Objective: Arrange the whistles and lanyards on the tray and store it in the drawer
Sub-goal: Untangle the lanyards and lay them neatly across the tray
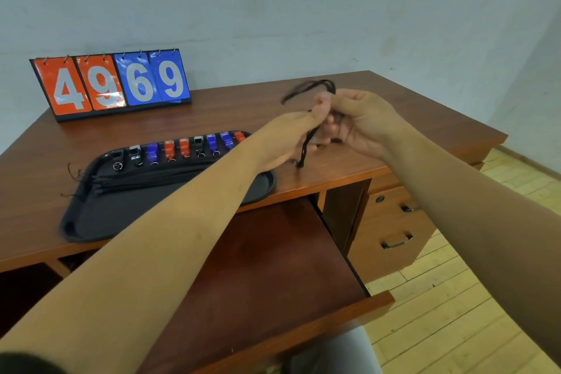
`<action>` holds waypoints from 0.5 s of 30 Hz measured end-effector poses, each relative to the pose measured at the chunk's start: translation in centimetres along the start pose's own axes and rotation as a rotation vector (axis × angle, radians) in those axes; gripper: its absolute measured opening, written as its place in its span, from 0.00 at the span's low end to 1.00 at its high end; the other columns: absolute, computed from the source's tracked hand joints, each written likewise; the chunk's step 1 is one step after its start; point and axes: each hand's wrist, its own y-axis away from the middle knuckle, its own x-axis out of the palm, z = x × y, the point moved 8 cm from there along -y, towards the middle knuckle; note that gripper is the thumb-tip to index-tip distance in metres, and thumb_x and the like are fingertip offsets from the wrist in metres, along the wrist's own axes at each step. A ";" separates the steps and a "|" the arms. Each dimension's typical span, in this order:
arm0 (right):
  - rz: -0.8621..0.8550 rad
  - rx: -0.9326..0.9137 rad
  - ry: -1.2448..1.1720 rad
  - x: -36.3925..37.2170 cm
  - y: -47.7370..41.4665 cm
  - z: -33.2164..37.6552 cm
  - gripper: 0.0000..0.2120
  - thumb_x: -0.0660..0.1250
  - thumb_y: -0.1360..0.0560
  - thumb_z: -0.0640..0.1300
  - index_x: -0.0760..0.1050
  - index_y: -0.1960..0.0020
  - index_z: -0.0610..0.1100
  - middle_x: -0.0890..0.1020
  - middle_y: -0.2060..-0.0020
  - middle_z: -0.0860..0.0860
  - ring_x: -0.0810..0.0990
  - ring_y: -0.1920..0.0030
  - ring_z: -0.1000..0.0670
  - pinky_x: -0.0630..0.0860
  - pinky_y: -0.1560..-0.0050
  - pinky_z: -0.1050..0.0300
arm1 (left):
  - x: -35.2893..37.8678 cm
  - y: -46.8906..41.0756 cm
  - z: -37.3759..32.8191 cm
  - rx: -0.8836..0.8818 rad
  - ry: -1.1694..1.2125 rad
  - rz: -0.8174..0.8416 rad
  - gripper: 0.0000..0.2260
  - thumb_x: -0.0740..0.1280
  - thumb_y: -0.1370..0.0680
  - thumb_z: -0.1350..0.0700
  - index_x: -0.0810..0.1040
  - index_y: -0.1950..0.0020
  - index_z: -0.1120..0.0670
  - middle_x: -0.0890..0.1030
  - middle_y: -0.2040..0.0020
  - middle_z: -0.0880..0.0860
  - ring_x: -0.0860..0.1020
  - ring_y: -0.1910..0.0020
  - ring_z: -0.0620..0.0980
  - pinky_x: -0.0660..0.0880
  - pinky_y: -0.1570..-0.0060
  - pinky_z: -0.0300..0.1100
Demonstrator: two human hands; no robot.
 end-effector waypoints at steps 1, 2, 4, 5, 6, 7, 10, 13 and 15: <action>-0.036 -0.010 -0.030 -0.4 -0.1 0.5 0.06 0.68 0.22 0.39 0.80 0.51 0.36 0.81 0.62 0.45 0.77 0.67 0.52 0.78 0.66 0.62 | 0.4 0.3 0.5 -0.032 -0.024 0.038 0.18 0.61 0.19 0.43 0.78 0.39 0.55 0.85 0.49 0.50 0.82 0.44 0.51 0.73 0.36 0.52; -0.079 -0.019 -0.046 -0.9 -0.1 1.0 0.05 0.68 0.22 0.38 0.80 0.50 0.36 0.82 0.61 0.44 0.77 0.67 0.53 0.78 0.66 0.63 | 0.5 0.7 0.7 -0.043 -0.055 0.055 0.17 0.61 0.18 0.46 0.77 0.38 0.57 0.85 0.51 0.52 0.83 0.46 0.51 0.75 0.38 0.50; -0.179 -0.029 -0.067 -2.7 -0.2 1.2 0.05 0.69 0.22 0.37 0.80 0.49 0.35 0.84 0.60 0.44 0.77 0.67 0.54 0.79 0.66 0.64 | -0.1 1.4 0.7 -0.025 -0.069 0.042 0.14 0.60 0.17 0.52 0.77 0.39 0.60 0.81 0.59 0.52 0.82 0.55 0.51 0.77 0.48 0.46; -0.234 -0.023 -0.072 -3.6 -0.1 0.9 0.05 0.69 0.22 0.37 0.80 0.48 0.35 0.85 0.60 0.43 0.78 0.67 0.54 0.79 0.66 0.64 | -0.6 1.7 0.6 -0.016 -0.064 0.021 0.13 0.59 0.16 0.54 0.77 0.40 0.61 0.79 0.62 0.51 0.80 0.59 0.49 0.76 0.52 0.45; -0.292 -0.007 -0.066 -4.4 0.0 0.4 0.06 0.69 0.23 0.37 0.79 0.47 0.35 0.86 0.59 0.43 0.78 0.66 0.54 0.79 0.65 0.64 | -1.3 2.0 0.5 -0.013 -0.061 -0.005 0.12 0.59 0.16 0.56 0.77 0.40 0.62 0.78 0.64 0.50 0.79 0.62 0.48 0.74 0.56 0.44; -0.353 0.020 -0.049 -5.3 0.2 -0.4 0.08 0.70 0.23 0.37 0.79 0.46 0.35 0.86 0.57 0.42 0.79 0.65 0.54 0.80 0.64 0.64 | -1.9 2.2 0.4 -0.017 -0.062 -0.033 0.12 0.59 0.16 0.58 0.77 0.40 0.62 0.77 0.65 0.50 0.78 0.64 0.47 0.73 0.59 0.42; -0.481 0.173 0.073 -6.8 0.9 -3.3 0.12 0.71 0.24 0.36 0.77 0.42 0.34 0.85 0.50 0.38 0.82 0.65 0.53 0.81 0.62 0.62 | -3.6 2.8 0.4 -0.048 -0.081 -0.121 0.10 0.60 0.17 0.58 0.78 0.40 0.60 0.75 0.66 0.49 0.74 0.70 0.45 0.69 0.70 0.37; -0.492 0.352 0.424 -6.8 1.6 -5.3 0.14 0.74 0.25 0.41 0.79 0.43 0.34 0.86 0.53 0.39 0.83 0.66 0.52 0.80 0.66 0.59 | -4.5 3.4 0.3 -0.078 -0.160 -0.155 0.09 0.62 0.17 0.58 0.79 0.43 0.59 0.75 0.66 0.50 0.69 0.74 0.45 0.64 0.74 0.35; -0.524 0.346 0.672 -6.3 1.7 -4.8 0.13 0.74 0.25 0.42 0.79 0.45 0.35 0.85 0.55 0.40 0.80 0.66 0.51 0.78 0.66 0.58 | -4.7 3.8 0.0 -0.078 -0.252 -0.149 0.08 0.63 0.18 0.57 0.80 0.44 0.57 0.76 0.66 0.49 0.69 0.74 0.44 0.64 0.74 0.35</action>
